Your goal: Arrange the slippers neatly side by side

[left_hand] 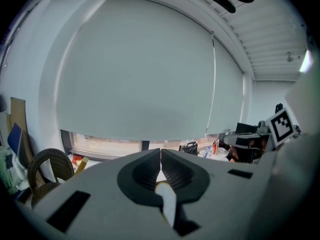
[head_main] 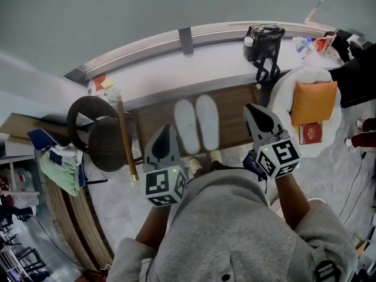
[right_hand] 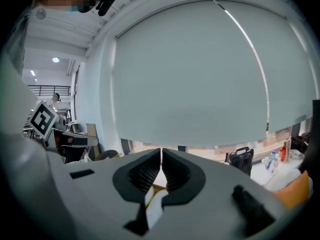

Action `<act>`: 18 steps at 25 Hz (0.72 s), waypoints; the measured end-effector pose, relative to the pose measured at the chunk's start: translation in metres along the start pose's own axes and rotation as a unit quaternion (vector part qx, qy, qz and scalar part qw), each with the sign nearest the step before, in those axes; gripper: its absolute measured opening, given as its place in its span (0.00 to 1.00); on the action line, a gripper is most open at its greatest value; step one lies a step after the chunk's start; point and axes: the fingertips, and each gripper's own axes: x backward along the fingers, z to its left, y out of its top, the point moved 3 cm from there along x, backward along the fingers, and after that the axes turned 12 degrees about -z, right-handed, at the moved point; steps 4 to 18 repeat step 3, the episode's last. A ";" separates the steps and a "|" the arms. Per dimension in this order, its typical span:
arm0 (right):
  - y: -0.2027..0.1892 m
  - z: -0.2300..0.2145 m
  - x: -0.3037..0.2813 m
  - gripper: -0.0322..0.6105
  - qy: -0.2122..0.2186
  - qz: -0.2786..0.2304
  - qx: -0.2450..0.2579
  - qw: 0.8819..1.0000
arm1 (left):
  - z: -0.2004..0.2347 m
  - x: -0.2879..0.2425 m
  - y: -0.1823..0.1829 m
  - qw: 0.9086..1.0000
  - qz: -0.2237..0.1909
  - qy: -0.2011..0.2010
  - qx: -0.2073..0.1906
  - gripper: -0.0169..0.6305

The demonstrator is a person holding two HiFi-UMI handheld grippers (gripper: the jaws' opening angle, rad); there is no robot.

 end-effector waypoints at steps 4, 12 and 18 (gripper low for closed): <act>-0.001 0.003 -0.004 0.10 0.001 0.002 0.000 1.000 | 0.005 0.000 0.001 1.000 0.003 0.008 -0.003 0.05; -0.001 0.003 -0.004 0.10 0.001 0.002 0.000 1.000 | 0.005 0.000 0.001 1.000 0.003 0.008 -0.003 0.05; -0.001 0.003 -0.004 0.10 0.001 0.002 0.000 1.000 | 0.005 0.000 0.001 1.000 0.003 0.008 -0.003 0.05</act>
